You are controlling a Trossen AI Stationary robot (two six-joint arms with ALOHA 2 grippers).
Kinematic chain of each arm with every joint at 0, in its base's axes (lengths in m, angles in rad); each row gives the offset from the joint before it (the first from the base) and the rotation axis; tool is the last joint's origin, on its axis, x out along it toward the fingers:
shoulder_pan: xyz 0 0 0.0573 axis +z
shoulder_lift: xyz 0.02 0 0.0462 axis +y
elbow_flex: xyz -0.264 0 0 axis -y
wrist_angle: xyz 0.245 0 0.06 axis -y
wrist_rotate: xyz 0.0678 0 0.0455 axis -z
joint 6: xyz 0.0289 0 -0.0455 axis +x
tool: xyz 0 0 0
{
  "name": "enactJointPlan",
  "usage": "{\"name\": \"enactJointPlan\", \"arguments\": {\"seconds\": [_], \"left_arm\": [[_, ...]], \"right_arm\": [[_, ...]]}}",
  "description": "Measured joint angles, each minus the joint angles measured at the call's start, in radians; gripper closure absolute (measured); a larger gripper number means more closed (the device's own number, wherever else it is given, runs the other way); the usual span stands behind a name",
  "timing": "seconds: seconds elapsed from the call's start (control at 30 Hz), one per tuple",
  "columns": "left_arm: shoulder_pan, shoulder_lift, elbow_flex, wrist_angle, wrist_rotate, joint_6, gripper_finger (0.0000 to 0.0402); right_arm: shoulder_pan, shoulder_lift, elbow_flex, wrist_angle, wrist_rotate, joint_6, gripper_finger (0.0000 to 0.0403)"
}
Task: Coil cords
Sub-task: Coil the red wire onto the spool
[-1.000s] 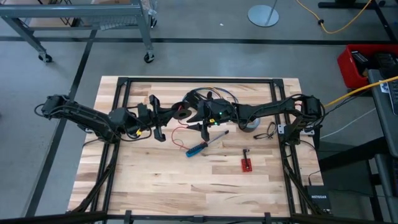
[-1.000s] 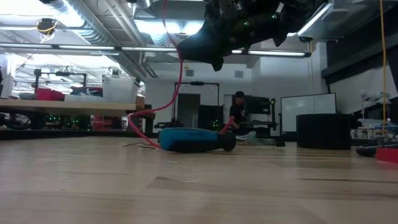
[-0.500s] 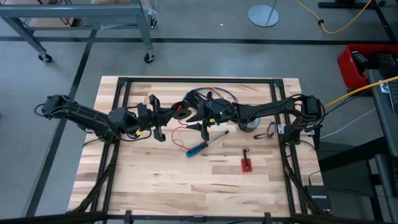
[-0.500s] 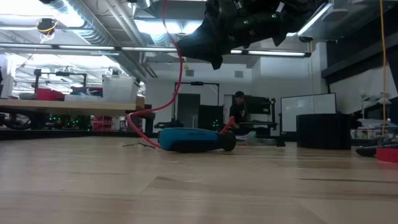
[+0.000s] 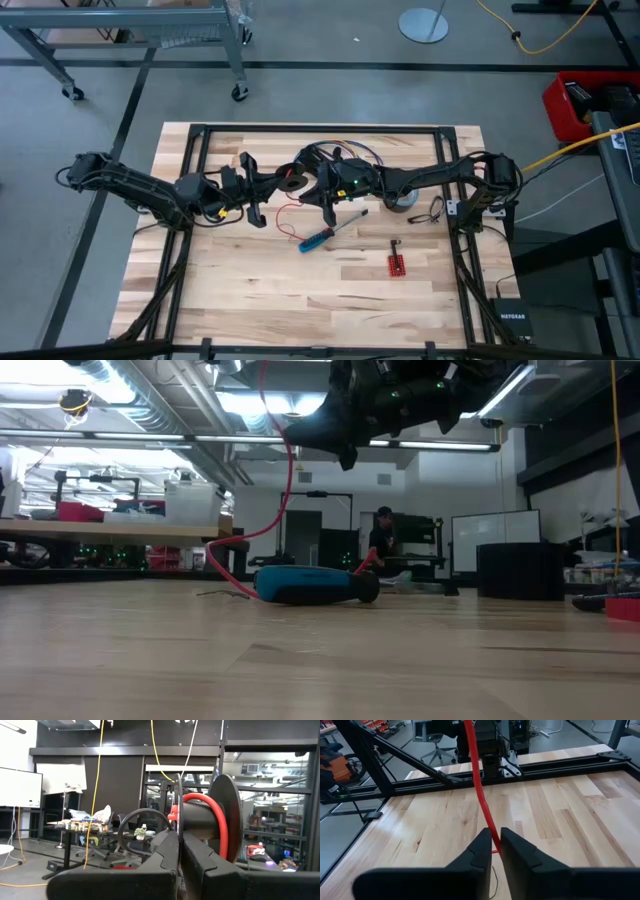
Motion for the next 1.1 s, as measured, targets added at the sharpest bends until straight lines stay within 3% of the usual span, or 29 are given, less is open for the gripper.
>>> {"name": "enactJointPlan", "arguments": {"seconds": [0.3,0.7,1.1], "left_arm": [[0.0,0.0,0.0,0.0,0.0,0.0,0.0401],[0.0,0.0,0.0,-0.001,0.0,0.0,0.0401],[0.0,0.0,0.0,-0.009,0.018,0.003,0.0401]], "right_arm": [[0.0,0.0,0.001,0.016,0.017,0.028,0.0353],[0.005,0.05,0.002,0.105,0.018,0.076,0.0281],[0.005,0.073,0.001,0.092,0.018,0.068,0.0281]]}}
